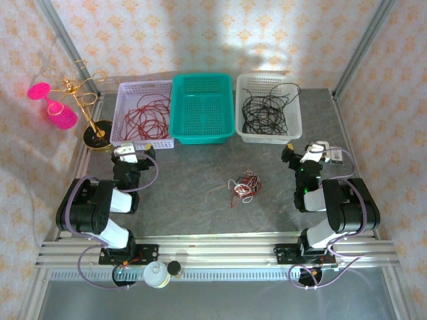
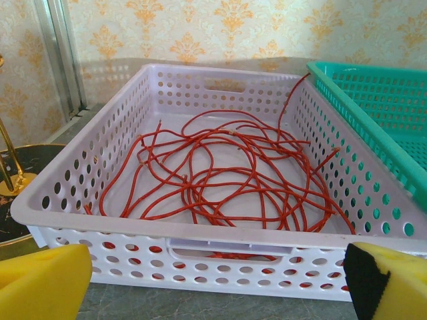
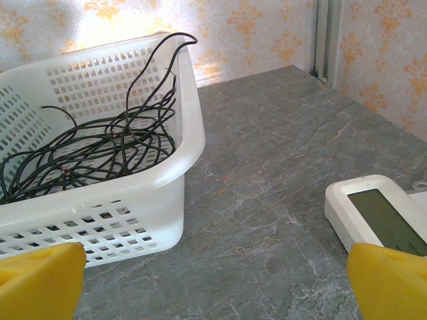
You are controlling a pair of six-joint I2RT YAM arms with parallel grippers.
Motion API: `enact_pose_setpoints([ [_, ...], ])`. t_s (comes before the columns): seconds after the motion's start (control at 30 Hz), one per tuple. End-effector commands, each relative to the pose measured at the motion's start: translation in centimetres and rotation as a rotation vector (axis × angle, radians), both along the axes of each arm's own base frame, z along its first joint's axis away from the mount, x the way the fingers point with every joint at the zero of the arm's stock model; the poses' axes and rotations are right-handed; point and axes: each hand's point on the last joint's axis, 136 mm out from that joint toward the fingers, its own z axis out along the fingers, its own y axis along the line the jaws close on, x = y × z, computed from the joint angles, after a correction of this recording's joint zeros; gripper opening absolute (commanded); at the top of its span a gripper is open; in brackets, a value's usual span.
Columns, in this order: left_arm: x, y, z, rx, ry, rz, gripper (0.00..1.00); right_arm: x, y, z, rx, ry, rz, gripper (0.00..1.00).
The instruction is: Untangle the cables
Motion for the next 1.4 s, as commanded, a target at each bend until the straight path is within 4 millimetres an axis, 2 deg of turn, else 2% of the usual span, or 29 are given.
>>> enact_pose_setpoints([
  [0.0, 0.2, -0.1, 0.9, 0.007, -0.031, -0.006, 0.99, 0.4, 0.0, 1.2, -0.010, -0.043, -0.002, 0.99],
  [1.13, 0.2, 0.6, 0.8, 0.000, -0.029, 0.034, 0.99, 0.3, 0.0, 1.3, -0.010, -0.046, -0.004, 0.99],
  [1.23, -0.3, 0.4, 1.5, 0.000, -0.055, 0.024, 0.99, 0.3, 0.1, 1.4, -0.010, -0.052, 0.001, 1.00],
  [1.37, -1.3, 1.1, 3.1, -0.008, -0.085, 0.068, 0.99, 0.7, 0.6, 1.9, -0.017, -0.033, 0.029, 0.99],
])
